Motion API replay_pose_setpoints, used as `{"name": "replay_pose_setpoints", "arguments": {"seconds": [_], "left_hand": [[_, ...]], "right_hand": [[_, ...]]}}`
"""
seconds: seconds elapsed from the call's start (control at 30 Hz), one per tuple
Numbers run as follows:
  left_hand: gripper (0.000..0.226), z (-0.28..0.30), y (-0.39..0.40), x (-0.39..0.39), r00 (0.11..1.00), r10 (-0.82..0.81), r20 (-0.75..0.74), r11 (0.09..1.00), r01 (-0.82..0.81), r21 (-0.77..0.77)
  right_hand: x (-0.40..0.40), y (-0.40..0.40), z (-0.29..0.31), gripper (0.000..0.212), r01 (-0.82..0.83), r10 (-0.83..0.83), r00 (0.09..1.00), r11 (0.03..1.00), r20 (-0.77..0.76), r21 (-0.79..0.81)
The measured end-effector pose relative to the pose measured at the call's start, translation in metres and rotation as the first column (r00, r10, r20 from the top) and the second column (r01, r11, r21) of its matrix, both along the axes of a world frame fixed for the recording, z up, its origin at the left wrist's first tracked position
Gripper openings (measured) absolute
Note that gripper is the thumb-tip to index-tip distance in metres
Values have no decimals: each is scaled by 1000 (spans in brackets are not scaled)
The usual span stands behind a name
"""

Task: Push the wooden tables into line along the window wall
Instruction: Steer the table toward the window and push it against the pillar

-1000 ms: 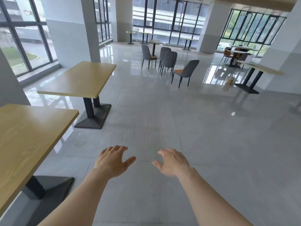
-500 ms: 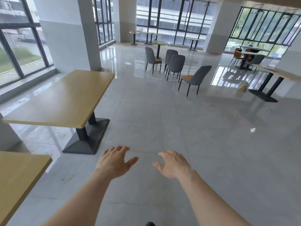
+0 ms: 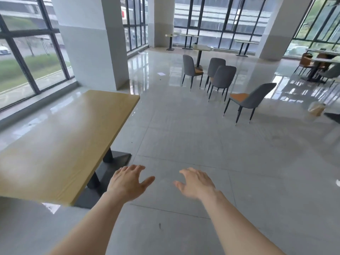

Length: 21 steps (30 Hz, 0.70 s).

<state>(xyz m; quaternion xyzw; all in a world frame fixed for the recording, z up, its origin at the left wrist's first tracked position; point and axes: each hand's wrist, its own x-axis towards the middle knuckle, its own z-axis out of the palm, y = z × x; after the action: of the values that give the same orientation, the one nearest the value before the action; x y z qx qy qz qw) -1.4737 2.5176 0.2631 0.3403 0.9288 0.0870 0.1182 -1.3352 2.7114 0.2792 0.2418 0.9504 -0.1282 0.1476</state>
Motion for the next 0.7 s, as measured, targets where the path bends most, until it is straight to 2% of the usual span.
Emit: {"name": "replay_pose_setpoints", "arguments": {"seconds": [0.1,0.2,0.37,0.57,0.7], "left_hand": [[80,-15,49,-80,1000,-9,-5,1000,9,-9],[80,-34,144,-258,995,68,69,998,-68,10],[79,-36,160,-273,998,18,57,1000,-18,3],[78,-19,266,-433,995,22,96,1000,-23,9],[78,-30,335,-522,996,30,86,1000,-30,-1]], "right_hand": [[-80,52,-5,64,-17,17,1000,1000,3,-8],[-264,148,-21,63,29,-29,1000,999,-7,-26],[-272,166,-23,64,5,-6,998,1000,61,10],[-437,273,-10,65,21,-20,1000,999,22,-36],[-526,342,-22,67,13,-12,999,999,30,-38]]}}
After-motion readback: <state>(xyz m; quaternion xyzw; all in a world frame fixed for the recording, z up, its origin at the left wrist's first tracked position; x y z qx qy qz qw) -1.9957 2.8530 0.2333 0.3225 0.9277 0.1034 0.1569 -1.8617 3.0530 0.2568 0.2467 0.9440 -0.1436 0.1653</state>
